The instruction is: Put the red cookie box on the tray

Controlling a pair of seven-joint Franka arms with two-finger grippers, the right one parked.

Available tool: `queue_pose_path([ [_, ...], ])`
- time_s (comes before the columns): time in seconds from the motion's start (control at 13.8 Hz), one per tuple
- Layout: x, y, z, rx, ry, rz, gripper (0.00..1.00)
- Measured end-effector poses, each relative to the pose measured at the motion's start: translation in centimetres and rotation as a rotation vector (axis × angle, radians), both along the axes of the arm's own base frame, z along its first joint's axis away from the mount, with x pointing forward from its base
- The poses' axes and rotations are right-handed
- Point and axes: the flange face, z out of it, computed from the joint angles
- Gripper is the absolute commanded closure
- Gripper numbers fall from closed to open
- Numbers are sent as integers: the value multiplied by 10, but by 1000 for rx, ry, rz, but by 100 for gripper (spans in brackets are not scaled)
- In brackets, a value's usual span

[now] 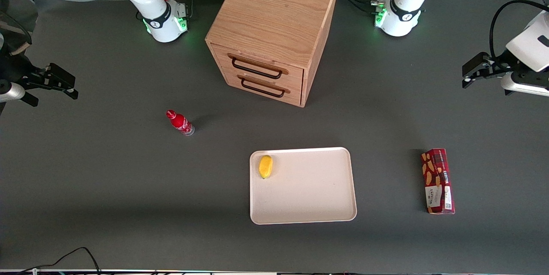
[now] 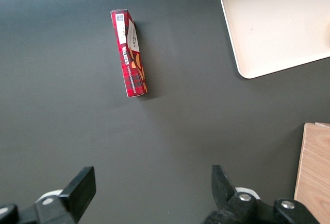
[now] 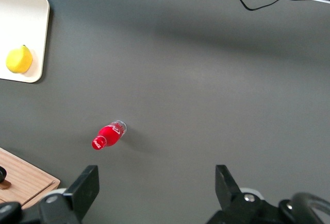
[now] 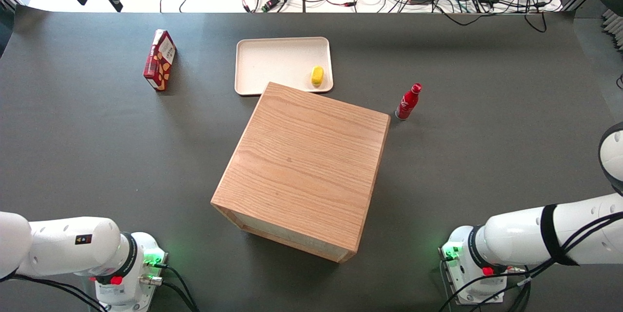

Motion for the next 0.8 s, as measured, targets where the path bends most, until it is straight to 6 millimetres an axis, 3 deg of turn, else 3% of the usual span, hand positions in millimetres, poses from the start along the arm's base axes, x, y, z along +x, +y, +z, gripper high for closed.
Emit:
queue_pose_path([
  [0.22, 1, 0, -1, 0, 2, -2, 0],
  [0.36, 12, 1, -2, -6, -1, -3, 0],
  [0.58, 58, 6, -22, -28, 3, 0, 0],
  [0.8, 122, 20, -85, -15, -4, 8, 0],
])
